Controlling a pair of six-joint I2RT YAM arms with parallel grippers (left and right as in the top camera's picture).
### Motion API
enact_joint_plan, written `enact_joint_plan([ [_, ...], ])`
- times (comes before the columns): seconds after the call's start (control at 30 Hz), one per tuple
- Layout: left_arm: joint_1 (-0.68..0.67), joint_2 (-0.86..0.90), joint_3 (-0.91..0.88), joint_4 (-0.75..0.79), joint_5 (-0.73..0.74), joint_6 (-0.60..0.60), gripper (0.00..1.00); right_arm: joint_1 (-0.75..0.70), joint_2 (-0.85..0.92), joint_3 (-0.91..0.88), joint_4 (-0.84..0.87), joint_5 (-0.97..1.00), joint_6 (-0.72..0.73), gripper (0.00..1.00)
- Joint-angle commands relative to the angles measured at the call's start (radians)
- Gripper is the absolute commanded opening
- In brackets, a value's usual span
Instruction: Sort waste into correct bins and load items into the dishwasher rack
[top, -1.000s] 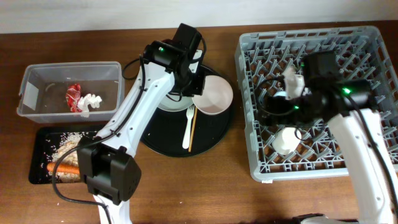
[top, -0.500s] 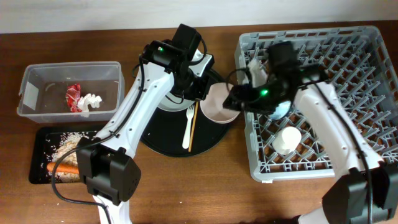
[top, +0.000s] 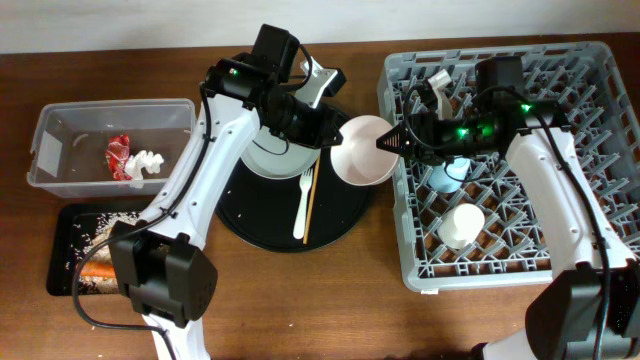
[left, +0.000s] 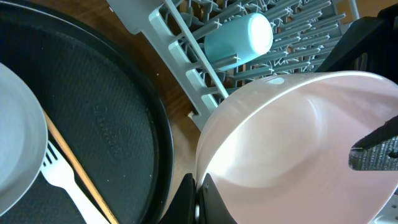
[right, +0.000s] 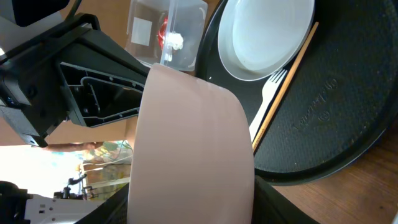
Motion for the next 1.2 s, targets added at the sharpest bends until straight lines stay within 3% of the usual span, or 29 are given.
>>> enact_joint_plan([
  [0.0,0.002,-0.025,0.012,0.010,-0.021,0.012,0.00,0.000,0.001,0.002,-0.011,-0.047,-0.019,0.52],
  [0.4,0.002,-0.025,0.012,0.051,-0.021,0.012,0.01,0.000,0.001,0.002,-0.038,-0.037,-0.027,0.43],
  [0.5,0.002,-0.025,0.013,0.051,-0.013,0.012,0.34,0.000,0.001,0.002,-0.046,0.070,-0.026,0.43],
  [0.57,0.002,-0.025,0.013,0.055,-0.002,0.012,0.44,0.000,0.001,0.002,-0.044,0.090,-0.026,0.43],
  [0.6,0.002,-0.025,0.013,0.055,-0.002,0.012,0.54,0.000,0.001,0.002,-0.044,0.093,-0.027,0.41],
  [0.67,0.002,-0.026,0.013,0.056,-0.002,0.012,0.61,0.000,0.001,0.002,-0.044,0.145,-0.027,0.39],
  [0.93,0.003,-0.042,0.094,0.059,-0.002,0.011,0.64,-0.002,0.001,0.002,-0.032,0.319,-0.026,0.39],
  [1.07,0.043,-0.047,0.103,0.058,-0.028,0.012,0.64,-0.002,0.000,0.058,-0.021,0.447,-0.023,0.32],
  [1.17,0.057,-0.047,0.102,0.045,-0.075,0.012,0.65,-0.002,0.000,0.233,-0.056,0.739,0.036,0.25],
])
